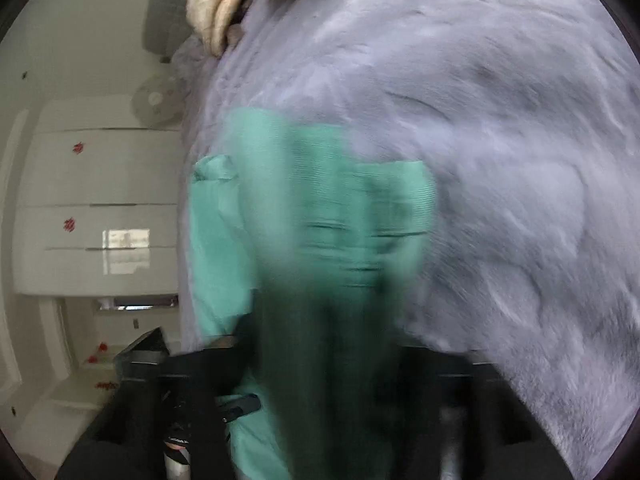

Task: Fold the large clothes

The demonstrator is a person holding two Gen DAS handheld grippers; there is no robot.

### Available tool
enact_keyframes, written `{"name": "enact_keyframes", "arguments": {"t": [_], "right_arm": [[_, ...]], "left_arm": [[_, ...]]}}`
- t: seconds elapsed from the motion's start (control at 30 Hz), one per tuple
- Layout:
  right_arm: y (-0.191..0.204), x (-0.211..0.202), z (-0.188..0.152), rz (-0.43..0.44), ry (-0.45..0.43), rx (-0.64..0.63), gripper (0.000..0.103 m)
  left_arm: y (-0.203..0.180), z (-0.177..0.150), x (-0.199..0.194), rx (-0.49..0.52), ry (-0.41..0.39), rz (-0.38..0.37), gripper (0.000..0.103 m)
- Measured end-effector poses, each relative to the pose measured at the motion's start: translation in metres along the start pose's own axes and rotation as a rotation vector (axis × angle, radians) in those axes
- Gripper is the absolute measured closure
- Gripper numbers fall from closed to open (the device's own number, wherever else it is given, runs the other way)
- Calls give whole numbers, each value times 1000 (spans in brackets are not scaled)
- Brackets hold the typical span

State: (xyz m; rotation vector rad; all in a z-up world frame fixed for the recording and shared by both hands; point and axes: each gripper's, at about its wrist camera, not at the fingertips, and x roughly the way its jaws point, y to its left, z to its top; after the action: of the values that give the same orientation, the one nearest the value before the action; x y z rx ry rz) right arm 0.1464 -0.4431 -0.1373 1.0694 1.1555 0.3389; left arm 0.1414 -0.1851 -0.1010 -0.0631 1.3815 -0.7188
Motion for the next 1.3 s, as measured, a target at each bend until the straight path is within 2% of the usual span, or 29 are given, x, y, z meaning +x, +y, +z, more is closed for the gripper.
{"name": "enact_keyframes", "arguments": {"t": [0.07,0.13,0.27,0.47,0.63,0.73,0.8,0.9,0.97,1.0,1.07,1.13,1.2,1.23,1.3], "right_arm": [[3,-7,-7,52,-32,13,79],[11,-12,-13,113,-53,20,80],[41,-17,-29,174,-86,5,80],[95,-7,-70,208,-116,-1,80],[121,24,-119,236,-102,54,80],[118,57,-152,254,-74,108,80],[112,76,-173,251,-52,140,80],[101,111,-188,205,-36,160,80],[94,126,-185,142,-38,174,80],[95,127,-181,99,-45,165,77],[104,121,-174,-51,-48,105,70],[116,107,-174,-169,-58,42,41],[127,90,-175,-263,-86,-15,39],[132,82,-174,-289,-102,-41,39],[143,75,-172,-293,-121,-76,39]], "left_arm": [[2,-2,-16,7,-26,-50,50],[6,-4,-29,12,-38,-92,53],[9,-12,-59,39,-50,-155,54],[31,-42,-124,86,-56,-187,54],[72,-82,-174,124,-4,-148,54],[104,-112,-186,123,39,-99,53],[126,-131,-180,111,80,-67,53],[159,-154,-151,70,163,-21,49],[177,-162,-141,16,169,4,44],[182,-164,-144,-5,157,-10,43],[183,-168,-159,6,134,-8,43],[183,-175,-182,54,116,23,43],[189,-184,-212,91,68,58,43],[185,-178,-217,90,47,70,43],[185,-161,-226,61,-27,116,43]]}}
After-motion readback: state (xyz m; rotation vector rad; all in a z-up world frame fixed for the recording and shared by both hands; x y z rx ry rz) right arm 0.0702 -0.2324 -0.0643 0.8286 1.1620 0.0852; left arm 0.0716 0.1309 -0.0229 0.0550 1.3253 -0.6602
